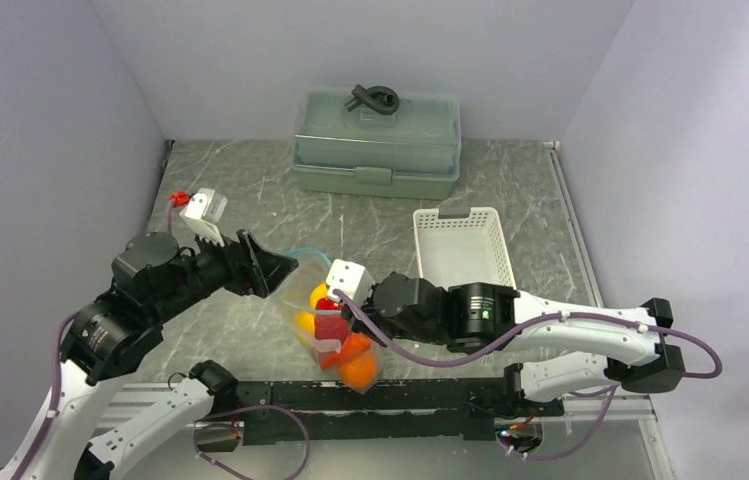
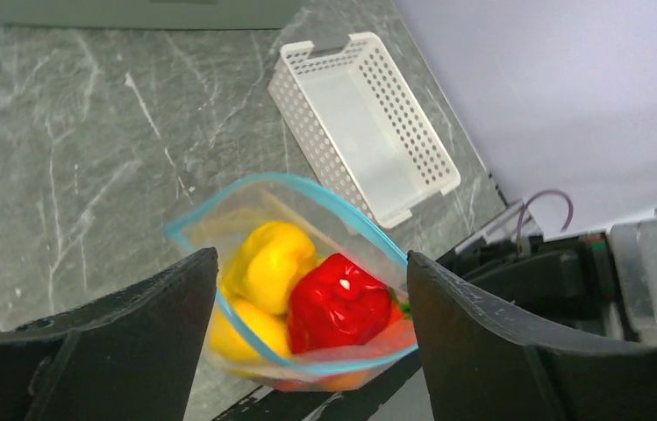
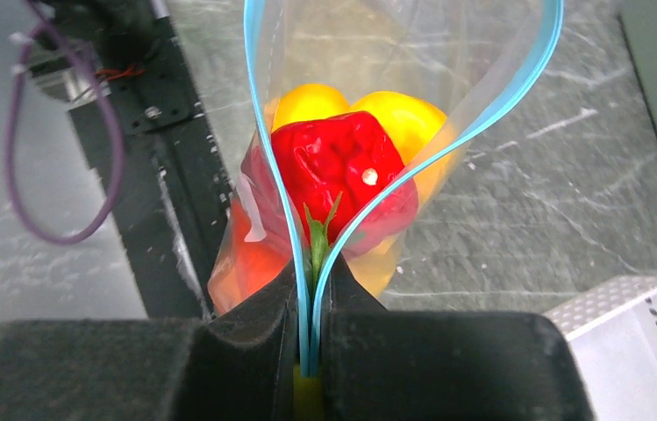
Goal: Place the food in the zip-top bag and seal the zipper
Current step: Adjust the zipper food storage bag at the center of the board.
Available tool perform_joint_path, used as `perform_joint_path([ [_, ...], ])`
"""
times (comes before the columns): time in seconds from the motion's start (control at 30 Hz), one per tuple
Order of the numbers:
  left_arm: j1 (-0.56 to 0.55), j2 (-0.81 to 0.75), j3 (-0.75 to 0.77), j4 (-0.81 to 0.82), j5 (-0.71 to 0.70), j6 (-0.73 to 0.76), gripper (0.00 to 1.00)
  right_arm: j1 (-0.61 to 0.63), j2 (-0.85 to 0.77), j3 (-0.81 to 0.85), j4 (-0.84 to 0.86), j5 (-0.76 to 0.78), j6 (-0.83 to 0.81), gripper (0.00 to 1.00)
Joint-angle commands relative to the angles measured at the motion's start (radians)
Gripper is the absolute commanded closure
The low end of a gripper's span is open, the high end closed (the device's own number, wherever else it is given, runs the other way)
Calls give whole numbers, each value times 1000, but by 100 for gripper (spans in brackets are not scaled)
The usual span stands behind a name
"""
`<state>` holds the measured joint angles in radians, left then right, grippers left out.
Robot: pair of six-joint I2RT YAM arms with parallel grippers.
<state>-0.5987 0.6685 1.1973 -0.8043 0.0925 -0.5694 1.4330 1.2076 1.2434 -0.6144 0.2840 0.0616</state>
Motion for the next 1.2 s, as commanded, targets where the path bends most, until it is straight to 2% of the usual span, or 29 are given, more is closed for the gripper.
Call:
perform_joint_path([
  [0.0,2,-19,31,43,185,196,16,0,-60,96,-43,-167,-105,100],
  [0.37,2,-22,-8,108,685,410,11,0,-25,211,-161,-421,-168,100],
  [0.5,2,13,-30,139,865,438,10,0,-7,237,-177,-512,-183,100],
  [0.67,2,47,-66,184,1015,447,8,0,23,279,-198,-555,-192,100],
  [0.8,2,65,-91,210,1084,441,8,-10,54,319,-215,-560,-188,100],
  [1.17,2,43,-140,195,1099,453,8,-102,163,434,-254,-649,-186,100],
])
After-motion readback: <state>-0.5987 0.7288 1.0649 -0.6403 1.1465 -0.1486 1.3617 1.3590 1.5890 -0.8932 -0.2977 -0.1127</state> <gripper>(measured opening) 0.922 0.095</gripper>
